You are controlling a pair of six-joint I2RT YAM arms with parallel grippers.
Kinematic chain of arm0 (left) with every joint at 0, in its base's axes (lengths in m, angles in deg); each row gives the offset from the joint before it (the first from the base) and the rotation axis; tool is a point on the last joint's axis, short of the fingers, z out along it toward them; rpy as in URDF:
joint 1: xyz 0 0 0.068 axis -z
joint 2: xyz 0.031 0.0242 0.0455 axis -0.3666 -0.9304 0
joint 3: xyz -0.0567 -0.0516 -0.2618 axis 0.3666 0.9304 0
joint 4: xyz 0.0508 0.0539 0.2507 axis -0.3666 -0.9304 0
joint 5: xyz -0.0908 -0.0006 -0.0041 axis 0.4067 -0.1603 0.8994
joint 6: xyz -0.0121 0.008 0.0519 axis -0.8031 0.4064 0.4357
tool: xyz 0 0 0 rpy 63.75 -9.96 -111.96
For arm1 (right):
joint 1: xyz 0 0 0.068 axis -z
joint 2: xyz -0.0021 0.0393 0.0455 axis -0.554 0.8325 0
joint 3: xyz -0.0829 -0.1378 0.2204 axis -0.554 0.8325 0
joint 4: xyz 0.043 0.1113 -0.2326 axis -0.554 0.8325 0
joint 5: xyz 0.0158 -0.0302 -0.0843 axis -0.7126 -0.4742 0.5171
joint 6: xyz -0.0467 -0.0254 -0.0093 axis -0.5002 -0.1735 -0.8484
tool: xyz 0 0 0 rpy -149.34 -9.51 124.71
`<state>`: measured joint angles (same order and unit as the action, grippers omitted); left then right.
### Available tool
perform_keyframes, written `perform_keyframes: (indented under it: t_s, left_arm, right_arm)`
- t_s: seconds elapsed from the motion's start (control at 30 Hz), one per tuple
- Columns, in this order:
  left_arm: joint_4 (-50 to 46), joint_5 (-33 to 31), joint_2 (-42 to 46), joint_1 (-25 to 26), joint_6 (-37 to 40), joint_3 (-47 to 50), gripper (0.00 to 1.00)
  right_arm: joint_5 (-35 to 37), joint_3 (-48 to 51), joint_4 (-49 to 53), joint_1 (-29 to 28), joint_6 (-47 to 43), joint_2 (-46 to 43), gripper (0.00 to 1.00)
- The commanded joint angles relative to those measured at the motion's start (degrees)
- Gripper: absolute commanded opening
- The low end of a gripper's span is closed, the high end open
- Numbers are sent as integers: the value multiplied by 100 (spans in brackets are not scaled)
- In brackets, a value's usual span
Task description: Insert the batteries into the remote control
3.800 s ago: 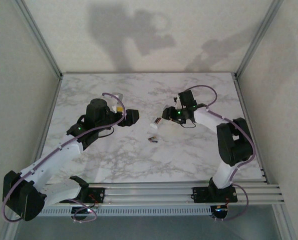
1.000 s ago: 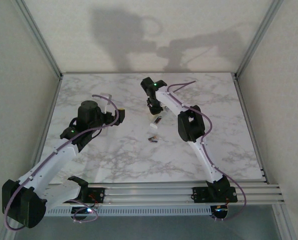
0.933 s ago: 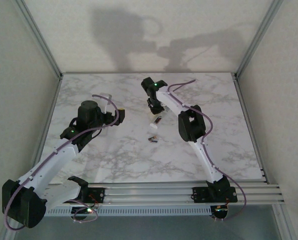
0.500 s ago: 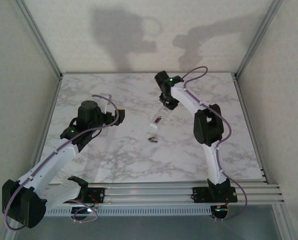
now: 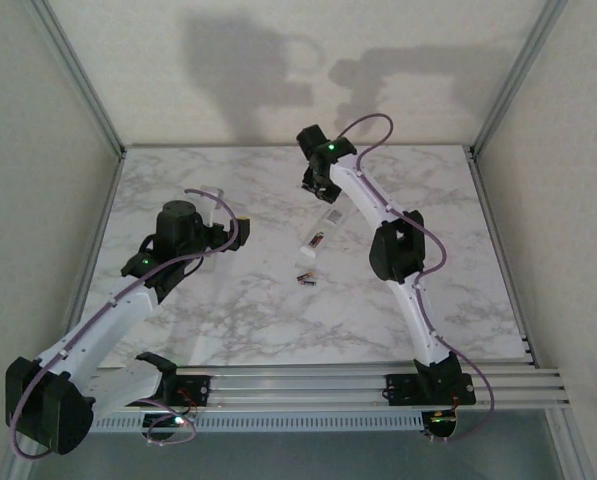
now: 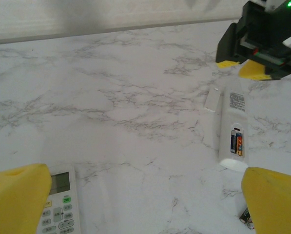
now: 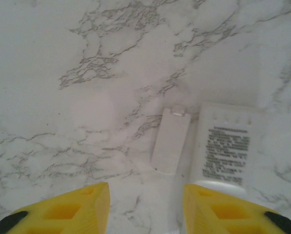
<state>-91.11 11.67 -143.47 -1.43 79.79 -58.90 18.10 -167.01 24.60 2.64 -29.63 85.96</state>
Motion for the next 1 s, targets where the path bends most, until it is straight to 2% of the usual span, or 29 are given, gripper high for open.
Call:
perform_keyframes:
  t_s: [0.0, 0.47, 0.77, 0.97]
  left_arm:
    - [145, 107, -57, -51, 46, 42, 99]
    - [135, 145, -60, -56, 67, 55, 100]
    - [143, 166, -77, -56, 74, 49, 100]
    - [139, 178, -77, -65, 73, 40, 99]
  right_arm:
    - [-121, -192, 111, -33, -127, 326, 44]
    - [-351, -192, -24, 1, -293, 912, 48]
    - [-64, -474, 592, 75, -306, 1139, 56]
    - [113, -538, 846, 122, -244, 1269, 57]
